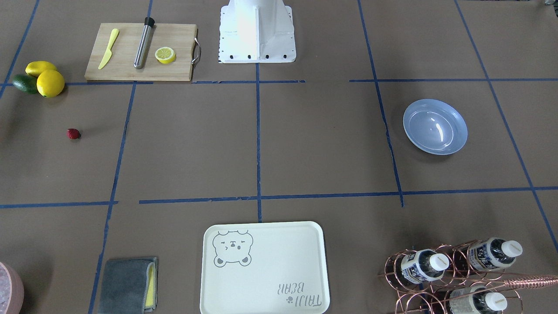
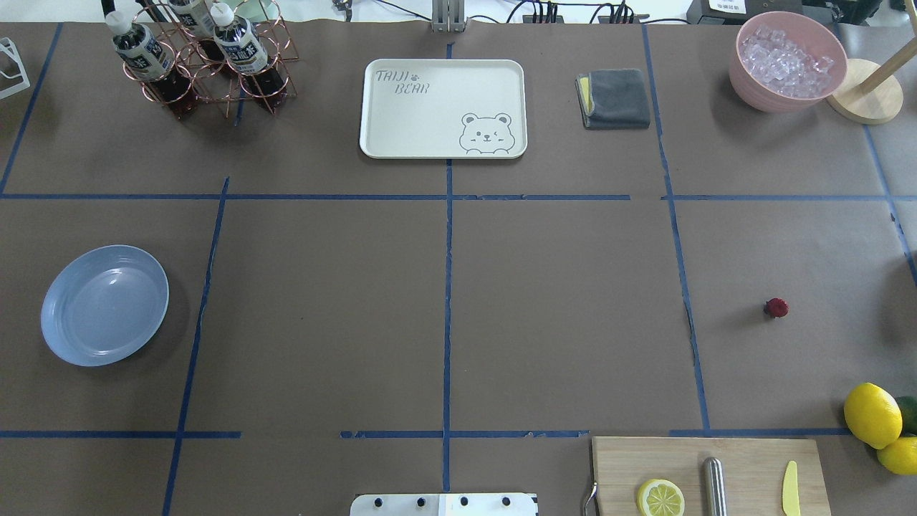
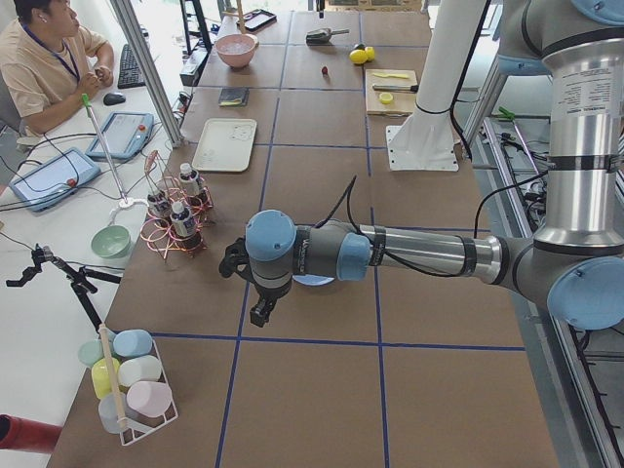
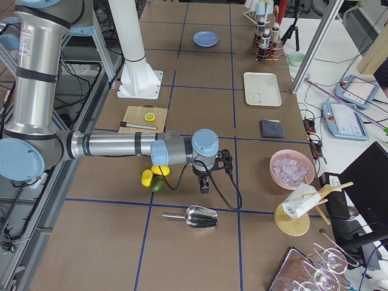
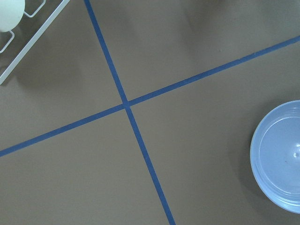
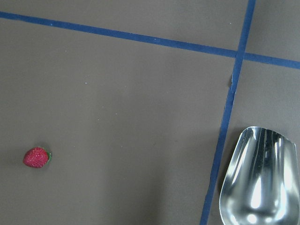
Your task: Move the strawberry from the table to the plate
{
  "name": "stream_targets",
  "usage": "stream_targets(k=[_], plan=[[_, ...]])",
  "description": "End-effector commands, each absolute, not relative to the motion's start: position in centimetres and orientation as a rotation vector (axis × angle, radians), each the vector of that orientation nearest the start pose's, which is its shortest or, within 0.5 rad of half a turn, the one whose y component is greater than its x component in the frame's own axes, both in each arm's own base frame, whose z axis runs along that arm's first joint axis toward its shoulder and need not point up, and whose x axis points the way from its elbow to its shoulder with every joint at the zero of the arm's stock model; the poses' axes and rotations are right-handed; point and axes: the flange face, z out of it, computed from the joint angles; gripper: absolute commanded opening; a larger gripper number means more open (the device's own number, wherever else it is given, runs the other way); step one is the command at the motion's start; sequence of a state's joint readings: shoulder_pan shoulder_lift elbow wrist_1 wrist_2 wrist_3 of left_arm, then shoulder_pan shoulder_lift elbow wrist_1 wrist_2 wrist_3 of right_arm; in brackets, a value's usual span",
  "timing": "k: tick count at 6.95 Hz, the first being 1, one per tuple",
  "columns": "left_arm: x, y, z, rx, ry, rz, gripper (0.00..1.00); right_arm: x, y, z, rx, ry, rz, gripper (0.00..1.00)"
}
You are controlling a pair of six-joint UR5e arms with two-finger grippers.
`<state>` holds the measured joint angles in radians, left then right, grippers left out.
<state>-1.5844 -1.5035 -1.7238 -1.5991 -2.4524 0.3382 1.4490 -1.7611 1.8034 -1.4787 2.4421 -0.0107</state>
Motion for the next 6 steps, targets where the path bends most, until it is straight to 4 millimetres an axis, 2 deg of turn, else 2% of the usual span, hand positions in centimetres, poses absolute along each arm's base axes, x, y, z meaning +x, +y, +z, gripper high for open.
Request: stream_targets(k=[1, 2, 3, 4, 5, 6], plan=[[-1.8, -47.0, 61.6, 0.197, 0.925, 0.405, 1.0, 0.4, -42.2, 61.2, 0.074, -0.906, -0.184, 1.0], [0.1, -47.1, 62.0, 0.128, 0.952, 0.337, 1.0, 0.3, -42.2, 61.1, 0.074, -0.91, -0.184, 1.0], [2.6, -47.2, 62.3, 0.118, 0.954, 0.358, 1.0, 0.3, -42.2, 61.1, 0.073, -0.911, -0.186, 1.0], [4.6, -47.2, 64.4, 0.102, 0.962, 0.373, 1.0, 0.3, -42.2, 61.0, 0.077, -0.912, -0.188, 1.0], [6.5, -47.2, 65.4, 0.084, 0.98, 0.328, 1.0, 0.0, -42.2, 61.0, 0.073, -0.911, -0.193, 1.0], [10.4, -46.5, 65.5, 0.045, 0.989, 0.317, 1.0, -0.1, -42.2, 61.0, 0.073, -0.911, -0.196, 1.0]])
